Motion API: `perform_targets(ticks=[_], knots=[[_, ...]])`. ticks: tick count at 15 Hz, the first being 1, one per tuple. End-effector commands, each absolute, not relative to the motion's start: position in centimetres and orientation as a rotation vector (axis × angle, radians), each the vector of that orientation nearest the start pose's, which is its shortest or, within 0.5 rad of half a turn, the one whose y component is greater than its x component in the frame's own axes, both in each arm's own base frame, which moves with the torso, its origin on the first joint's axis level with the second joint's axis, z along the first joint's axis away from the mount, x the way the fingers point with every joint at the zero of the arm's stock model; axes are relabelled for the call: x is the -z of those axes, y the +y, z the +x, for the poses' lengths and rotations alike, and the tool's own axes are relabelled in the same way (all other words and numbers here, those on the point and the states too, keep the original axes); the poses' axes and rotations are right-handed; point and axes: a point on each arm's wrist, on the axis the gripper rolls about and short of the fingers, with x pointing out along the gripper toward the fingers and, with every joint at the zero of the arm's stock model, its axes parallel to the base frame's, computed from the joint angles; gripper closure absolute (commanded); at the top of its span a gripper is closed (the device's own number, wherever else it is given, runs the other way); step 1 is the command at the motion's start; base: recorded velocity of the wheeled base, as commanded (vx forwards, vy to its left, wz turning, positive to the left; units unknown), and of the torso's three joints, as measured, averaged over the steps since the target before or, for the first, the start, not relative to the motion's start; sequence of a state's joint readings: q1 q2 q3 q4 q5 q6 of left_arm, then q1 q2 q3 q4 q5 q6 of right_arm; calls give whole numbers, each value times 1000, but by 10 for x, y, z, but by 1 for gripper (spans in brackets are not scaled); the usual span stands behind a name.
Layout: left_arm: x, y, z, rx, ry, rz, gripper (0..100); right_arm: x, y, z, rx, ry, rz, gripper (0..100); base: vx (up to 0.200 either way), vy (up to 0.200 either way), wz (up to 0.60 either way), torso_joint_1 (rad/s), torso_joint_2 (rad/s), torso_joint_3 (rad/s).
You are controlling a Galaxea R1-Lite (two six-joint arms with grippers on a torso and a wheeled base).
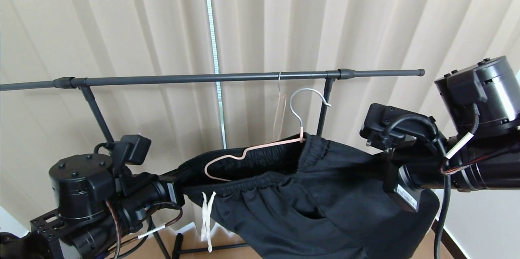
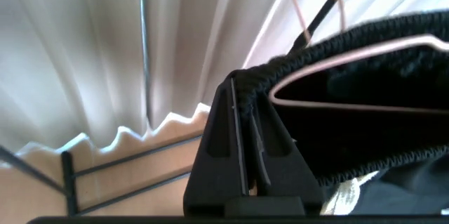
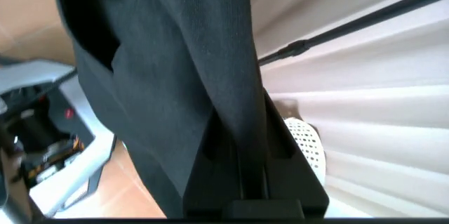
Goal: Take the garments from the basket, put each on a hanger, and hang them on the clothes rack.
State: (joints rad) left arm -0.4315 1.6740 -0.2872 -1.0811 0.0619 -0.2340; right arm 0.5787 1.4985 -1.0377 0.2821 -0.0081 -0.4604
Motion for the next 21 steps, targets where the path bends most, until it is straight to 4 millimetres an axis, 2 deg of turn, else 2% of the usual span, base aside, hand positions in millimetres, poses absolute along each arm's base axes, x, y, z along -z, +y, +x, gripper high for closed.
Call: perform_targets(ticks=[1,4,9,13,16,21], knots=[[-134,-98,215,339,296,-133,100,-207,135,205,-696,609,-652,100,0,0,0,0,0,0],[-162,-106,211,374,345,-100,100,-197,136,207,-673,548,-637,100,0,0,0,0,0,0],[-170,-124,207,400,415,-54,100,-181,144,200,-653,499,-641,100,0,0,0,0,0,0],[-180,-130,197,430,439,-36,100,-166,155,210,-596,472,-654,100,0,0,0,0,0,0],[-190,-132,185,470,449,-24,100,-161,162,218,-575,474,-589,100,0,0,0,0,0,0],[-193,-141,168,545,455,-10,100,-151,174,229,-563,455,-510,100,0,0,0,0,0,0]])
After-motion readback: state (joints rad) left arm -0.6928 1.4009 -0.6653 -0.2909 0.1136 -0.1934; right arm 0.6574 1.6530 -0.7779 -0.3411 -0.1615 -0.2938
